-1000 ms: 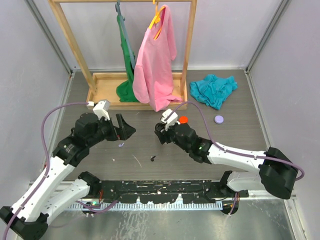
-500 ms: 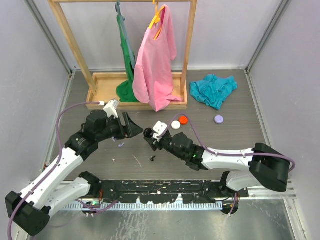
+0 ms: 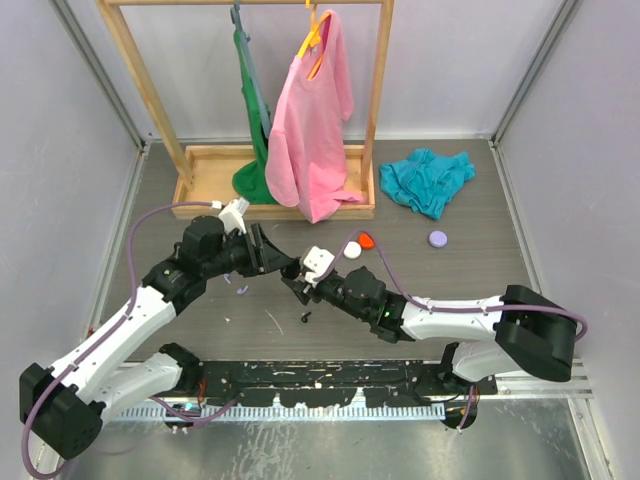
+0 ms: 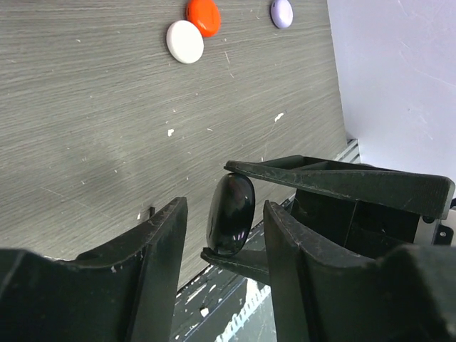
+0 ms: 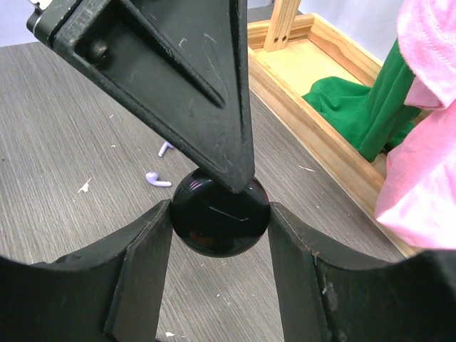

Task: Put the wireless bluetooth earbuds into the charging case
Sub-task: Pick up the charging case at the center of the board.

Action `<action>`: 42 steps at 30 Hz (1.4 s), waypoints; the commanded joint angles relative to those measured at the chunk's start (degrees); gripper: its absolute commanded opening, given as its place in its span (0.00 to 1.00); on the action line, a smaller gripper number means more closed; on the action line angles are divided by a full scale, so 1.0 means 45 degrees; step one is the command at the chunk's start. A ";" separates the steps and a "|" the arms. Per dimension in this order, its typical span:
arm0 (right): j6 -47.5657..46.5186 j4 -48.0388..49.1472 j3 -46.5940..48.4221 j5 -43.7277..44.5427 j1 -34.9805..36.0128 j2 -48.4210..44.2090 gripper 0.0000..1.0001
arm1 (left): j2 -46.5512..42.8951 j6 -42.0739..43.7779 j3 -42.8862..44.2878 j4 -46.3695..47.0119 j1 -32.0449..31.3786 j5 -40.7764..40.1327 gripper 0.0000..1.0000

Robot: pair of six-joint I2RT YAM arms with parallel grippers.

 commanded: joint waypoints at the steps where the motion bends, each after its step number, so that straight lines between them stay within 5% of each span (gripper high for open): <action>1: -0.0157 0.1049 0.0259 -0.0117 0.0108 0.0031 0.46 | 0.0098 0.0016 0.0091 0.0971 -0.0192 0.0308 0.47; 13: -0.0215 0.1253 0.0232 -0.0118 0.0099 0.0020 0.47 | 0.0623 0.0581 0.0453 0.0473 -0.0576 0.0191 0.28; 20: -0.0224 0.0572 0.0208 0.0223 0.0075 -0.0524 0.62 | 0.0342 0.1918 0.1171 -0.0616 -0.0598 0.0052 0.13; 26: -0.0868 -0.0558 -0.0063 0.0129 0.0021 -0.1794 0.68 | 0.0052 0.3346 0.2066 -0.1698 -0.0595 -0.0098 0.11; 34: 0.0263 -0.2542 -0.0152 -0.4365 -0.1708 -0.3790 0.70 | 0.0038 0.5594 0.3195 -0.2599 -0.0596 0.0794 0.09; 42: 0.2366 -0.1401 -0.0646 -0.9287 -0.4045 -0.4133 0.70 | 0.0221 0.7102 0.3336 -0.1652 -0.0838 0.2821 0.05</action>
